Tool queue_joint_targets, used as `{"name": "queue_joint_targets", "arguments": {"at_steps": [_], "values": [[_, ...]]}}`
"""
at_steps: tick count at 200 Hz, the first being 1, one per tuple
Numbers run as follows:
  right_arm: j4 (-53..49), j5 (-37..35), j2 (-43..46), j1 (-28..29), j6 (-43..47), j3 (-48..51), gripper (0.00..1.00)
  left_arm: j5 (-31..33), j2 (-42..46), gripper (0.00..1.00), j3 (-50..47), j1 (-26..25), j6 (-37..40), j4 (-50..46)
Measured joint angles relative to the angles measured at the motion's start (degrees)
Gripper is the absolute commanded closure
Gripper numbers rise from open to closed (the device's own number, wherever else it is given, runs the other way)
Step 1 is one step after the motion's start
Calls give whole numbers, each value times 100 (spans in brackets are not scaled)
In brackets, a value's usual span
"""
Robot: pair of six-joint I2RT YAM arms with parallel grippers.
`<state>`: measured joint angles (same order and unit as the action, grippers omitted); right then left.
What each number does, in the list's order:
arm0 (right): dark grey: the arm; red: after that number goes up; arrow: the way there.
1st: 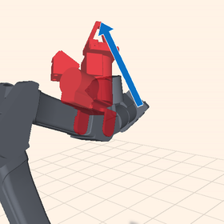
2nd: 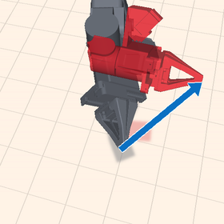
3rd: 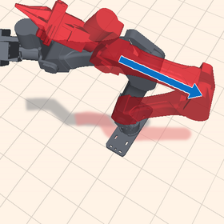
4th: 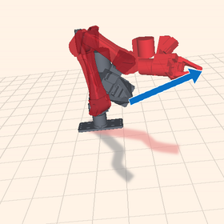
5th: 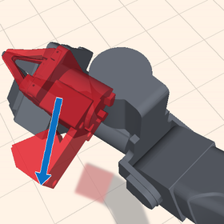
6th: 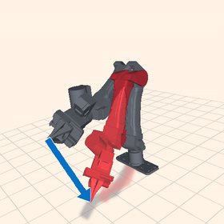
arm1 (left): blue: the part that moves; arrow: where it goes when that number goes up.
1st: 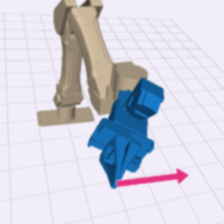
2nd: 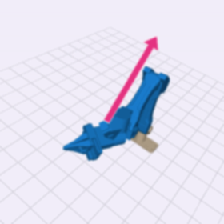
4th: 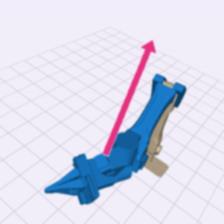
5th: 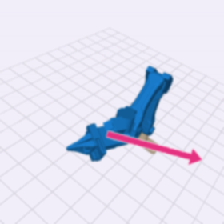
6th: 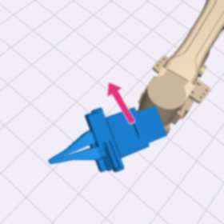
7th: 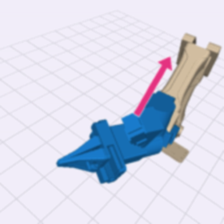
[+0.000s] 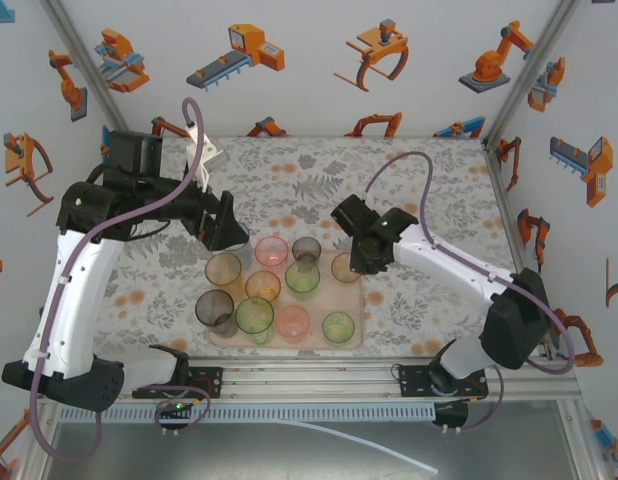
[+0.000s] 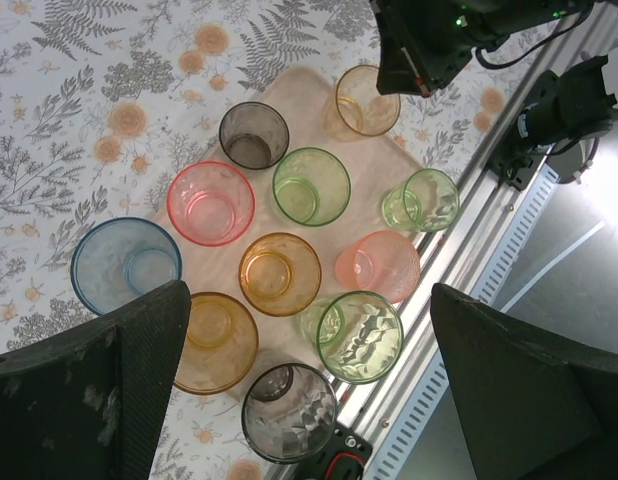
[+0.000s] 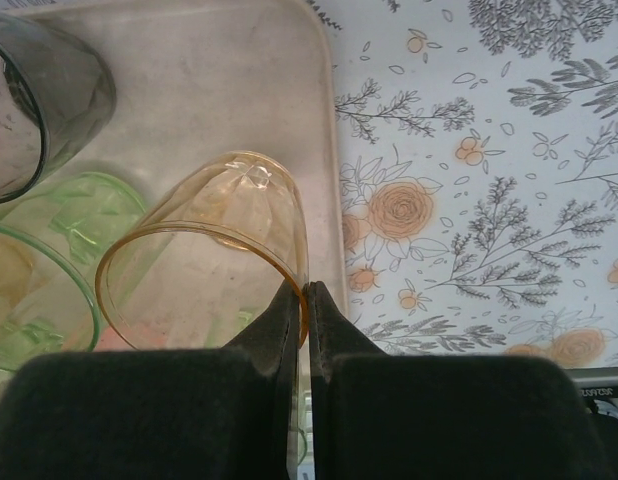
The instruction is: Place the glasses into the tray
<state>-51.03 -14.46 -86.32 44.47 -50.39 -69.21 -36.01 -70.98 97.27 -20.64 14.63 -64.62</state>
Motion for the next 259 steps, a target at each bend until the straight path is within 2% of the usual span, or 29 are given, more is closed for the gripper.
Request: {"name": "queue_joint_targets", "arguments": {"at_steps": [59, 141, 259], "values": [[297, 22, -90, 225, -229, 190, 94, -2, 15, 3, -33, 7, -22, 26], [444, 101, 107, 289, -455, 758, 94, -4, 15, 3, -33, 11, -70, 46], [802, 173, 149, 297, -535, 938, 90, -55, 15, 3, -33, 48, -90, 79]]}}
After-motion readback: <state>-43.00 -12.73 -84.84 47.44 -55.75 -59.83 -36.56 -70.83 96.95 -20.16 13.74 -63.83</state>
